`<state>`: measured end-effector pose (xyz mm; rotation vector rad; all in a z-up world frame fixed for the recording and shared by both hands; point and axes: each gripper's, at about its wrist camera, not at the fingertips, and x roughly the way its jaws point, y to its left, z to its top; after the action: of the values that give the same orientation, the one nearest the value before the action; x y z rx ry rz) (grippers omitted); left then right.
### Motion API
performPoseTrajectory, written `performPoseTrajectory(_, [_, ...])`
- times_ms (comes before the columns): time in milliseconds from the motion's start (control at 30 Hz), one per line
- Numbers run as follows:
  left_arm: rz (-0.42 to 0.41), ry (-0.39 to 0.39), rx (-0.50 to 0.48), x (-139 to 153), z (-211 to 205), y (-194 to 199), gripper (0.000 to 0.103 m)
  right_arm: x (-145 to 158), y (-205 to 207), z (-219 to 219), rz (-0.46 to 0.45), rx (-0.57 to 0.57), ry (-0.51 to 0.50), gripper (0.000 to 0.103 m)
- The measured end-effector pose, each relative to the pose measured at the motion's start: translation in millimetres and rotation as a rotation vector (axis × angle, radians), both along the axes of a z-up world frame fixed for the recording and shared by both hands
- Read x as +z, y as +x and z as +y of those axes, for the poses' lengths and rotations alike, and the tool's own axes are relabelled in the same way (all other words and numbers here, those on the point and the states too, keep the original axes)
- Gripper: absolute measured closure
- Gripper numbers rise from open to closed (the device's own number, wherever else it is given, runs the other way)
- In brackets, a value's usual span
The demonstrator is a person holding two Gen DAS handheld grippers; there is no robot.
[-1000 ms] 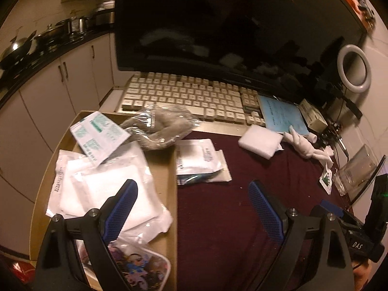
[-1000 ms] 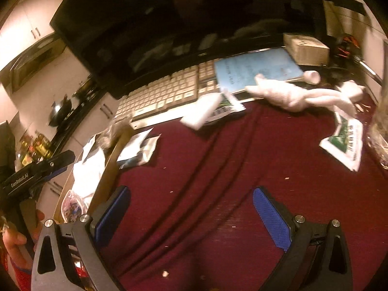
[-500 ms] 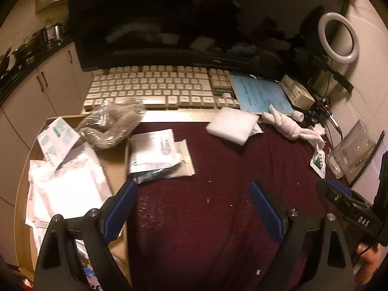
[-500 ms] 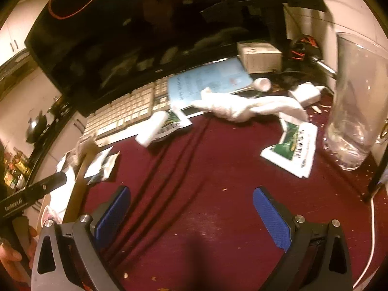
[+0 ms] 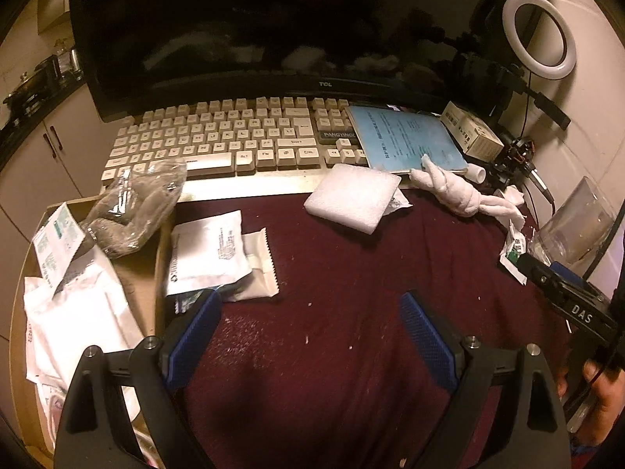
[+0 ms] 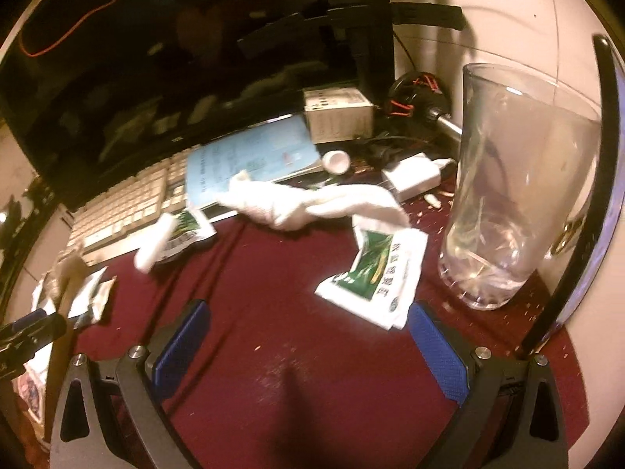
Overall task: Organize soft objects
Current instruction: 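Withdraw both open grippers from the tray back over the table, then grasp the white foam pad with the left gripper while the right gripper grasps the green sachet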
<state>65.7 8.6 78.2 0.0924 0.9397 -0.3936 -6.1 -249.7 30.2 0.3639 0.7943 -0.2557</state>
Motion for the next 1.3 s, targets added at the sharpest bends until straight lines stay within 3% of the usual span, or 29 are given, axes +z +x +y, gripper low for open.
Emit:
performPoseTrajectory(467, [0.004, 0.021, 0.001, -20.3, -48.3, 54.6, 0.011, -26.1, 35.5, -16.6, 0.13, -0.049, -0.091, 0.004])
performPoseTrajectory(633, [0.004, 0.068, -0.015, -36.5, -67.6, 86.7, 0.011, -41.5, 44.6, -21.5, 0.177, -0.04, -0.06, 0.016])
performPoseTrajectory(800, [0.088, 0.009, -0.029, -52.2, -72.1, 112.2, 0.011, -43.0, 44.3, -24.1, 0.181, -0.053, -0.1, 0.03])
performPoseTrajectory(1067, [0.108, -0.004, -0.031, -61.9, -79.8, 120.2, 0.011, -41.9, 44.0, -22.4, 0.172, -0.04, -0.115, 0.036])
performPoseTrajectory(1200, [0.11, -0.01, -0.012, -60.0, -73.2, 113.2, 0.029, -40.0, 43.3, -19.8, 0.154, -0.031, -0.099, 0.042])
performPoseTrajectory(1300, [0.133, -0.033, 0.022, -57.9, -54.0, 106.4, 0.034, -37.2, 39.7, -17.6, 0.134, -0.018, -0.072, 0.044])
